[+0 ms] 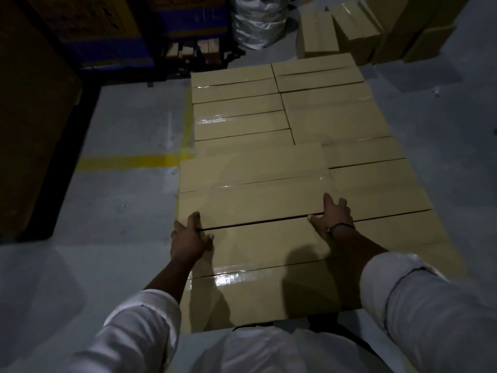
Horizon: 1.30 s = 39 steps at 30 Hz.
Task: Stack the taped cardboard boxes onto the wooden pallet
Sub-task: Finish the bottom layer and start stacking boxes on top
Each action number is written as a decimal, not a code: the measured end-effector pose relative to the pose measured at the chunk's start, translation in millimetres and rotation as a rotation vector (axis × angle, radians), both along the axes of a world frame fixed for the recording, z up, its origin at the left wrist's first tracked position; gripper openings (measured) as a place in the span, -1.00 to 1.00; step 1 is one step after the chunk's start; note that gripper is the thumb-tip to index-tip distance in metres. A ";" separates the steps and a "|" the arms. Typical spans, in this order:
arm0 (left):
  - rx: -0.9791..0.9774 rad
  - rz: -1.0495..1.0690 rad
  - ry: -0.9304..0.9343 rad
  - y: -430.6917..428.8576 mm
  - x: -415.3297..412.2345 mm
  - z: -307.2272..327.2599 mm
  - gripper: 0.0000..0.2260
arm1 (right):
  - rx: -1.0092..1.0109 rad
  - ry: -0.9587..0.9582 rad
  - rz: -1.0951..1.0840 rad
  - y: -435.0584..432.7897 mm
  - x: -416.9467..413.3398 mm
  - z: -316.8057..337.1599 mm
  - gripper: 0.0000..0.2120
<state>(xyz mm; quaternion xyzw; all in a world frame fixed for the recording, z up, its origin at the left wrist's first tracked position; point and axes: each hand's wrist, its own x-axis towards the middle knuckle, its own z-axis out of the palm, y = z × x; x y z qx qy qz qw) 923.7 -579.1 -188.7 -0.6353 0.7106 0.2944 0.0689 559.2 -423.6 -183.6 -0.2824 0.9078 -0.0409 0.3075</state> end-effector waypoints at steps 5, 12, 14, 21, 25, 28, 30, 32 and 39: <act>0.001 0.025 0.030 -0.6 2.0 -0.9 -0.27 | -0.023 0.015 0.025 8.9 -1.5 0.0 -0.22; -0.045 0.039 0.028 0.9 4.6 -3.4 -0.26 | -0.056 -0.026 0.052 14.2 -5.1 6.1 -0.23; -0.060 0.066 0.029 1.1 7.4 -3.9 -0.24 | -0.074 -0.036 0.062 15.3 -5.2 7.4 -0.22; -0.093 0.066 0.043 4.6 9.6 -2.4 -0.22 | -0.082 -0.069 0.049 17.6 -4.6 5.5 -0.30; -0.113 0.047 0.039 6.0 9.0 -2.5 -0.23 | -0.090 -0.061 0.061 18.9 -8.4 5.5 -0.30; -0.098 0.037 0.038 5.4 8.4 -3.2 -0.24 | -0.071 -0.060 0.076 22.9 -7.3 5.3 -0.28; -0.090 0.022 0.031 3.4 6.8 -3.2 -0.25 | -0.058 -0.060 0.076 25.0 -7.6 4.9 -0.28; -0.081 0.013 0.026 2.4 6.2 -2.9 -0.25 | -0.057 -0.059 0.082 26.5 -7.6 4.5 -0.28; -0.074 0.016 0.027 5.1 7.8 -5.8 -0.24 | -0.048 -0.032 0.134 27.3 -10.1 7.1 -0.34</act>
